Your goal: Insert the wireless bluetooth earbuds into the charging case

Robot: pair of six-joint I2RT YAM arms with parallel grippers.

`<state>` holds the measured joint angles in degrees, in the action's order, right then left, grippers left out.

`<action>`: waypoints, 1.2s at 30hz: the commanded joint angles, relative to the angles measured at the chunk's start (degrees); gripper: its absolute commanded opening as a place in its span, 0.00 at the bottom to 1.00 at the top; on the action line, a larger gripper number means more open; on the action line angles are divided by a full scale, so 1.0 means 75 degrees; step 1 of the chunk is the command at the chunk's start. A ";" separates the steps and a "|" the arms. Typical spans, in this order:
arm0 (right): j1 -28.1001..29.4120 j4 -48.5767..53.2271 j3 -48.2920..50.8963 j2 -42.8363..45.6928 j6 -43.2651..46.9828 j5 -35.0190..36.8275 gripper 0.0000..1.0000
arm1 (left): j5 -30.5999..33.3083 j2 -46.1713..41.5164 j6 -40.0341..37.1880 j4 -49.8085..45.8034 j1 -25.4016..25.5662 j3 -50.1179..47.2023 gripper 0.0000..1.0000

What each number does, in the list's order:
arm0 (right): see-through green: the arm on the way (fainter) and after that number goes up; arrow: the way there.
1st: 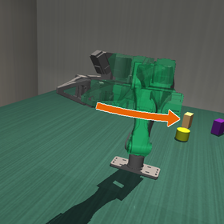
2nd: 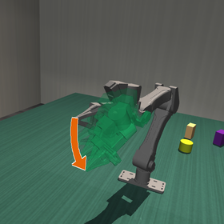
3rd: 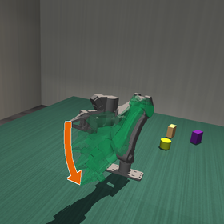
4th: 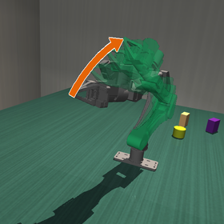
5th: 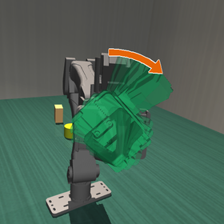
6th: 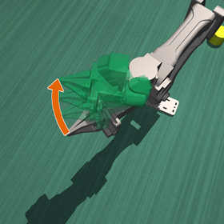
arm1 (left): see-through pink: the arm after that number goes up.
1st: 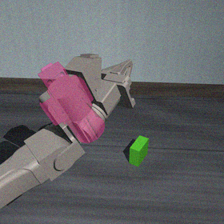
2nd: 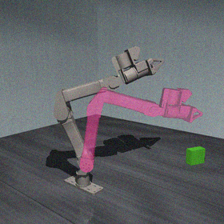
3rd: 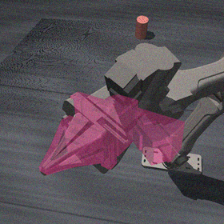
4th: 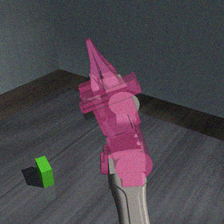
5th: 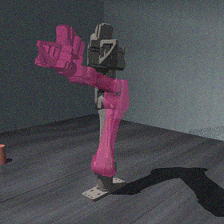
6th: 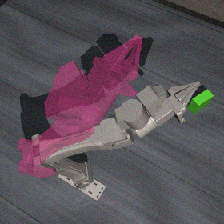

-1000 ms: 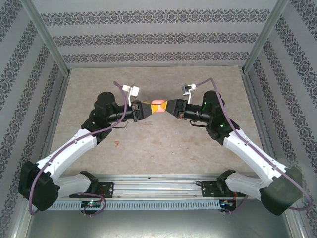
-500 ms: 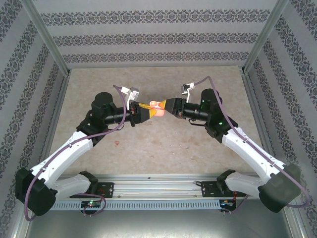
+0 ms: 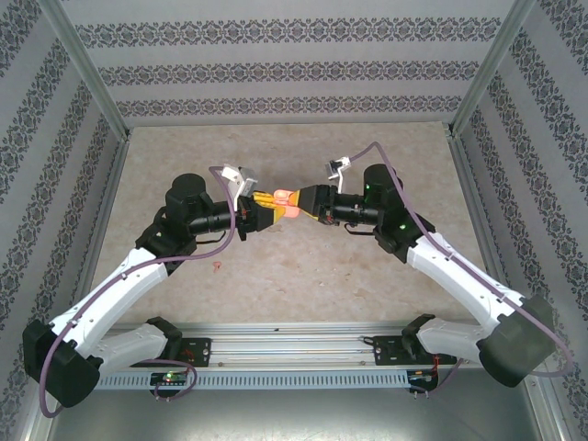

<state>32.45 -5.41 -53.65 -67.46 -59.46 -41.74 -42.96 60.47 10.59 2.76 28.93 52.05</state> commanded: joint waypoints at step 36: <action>-0.0065 -0.0346 -0.0132 -0.0078 -0.0226 -0.0735 0.19 | -0.1096 -0.0131 0.1063 0.2692 -0.0464 -0.0985 0.58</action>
<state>32.64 -8.71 -54.22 -69.91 -63.64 -44.80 -46.52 59.51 16.01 17.19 26.35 45.19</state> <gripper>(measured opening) 0.299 0.583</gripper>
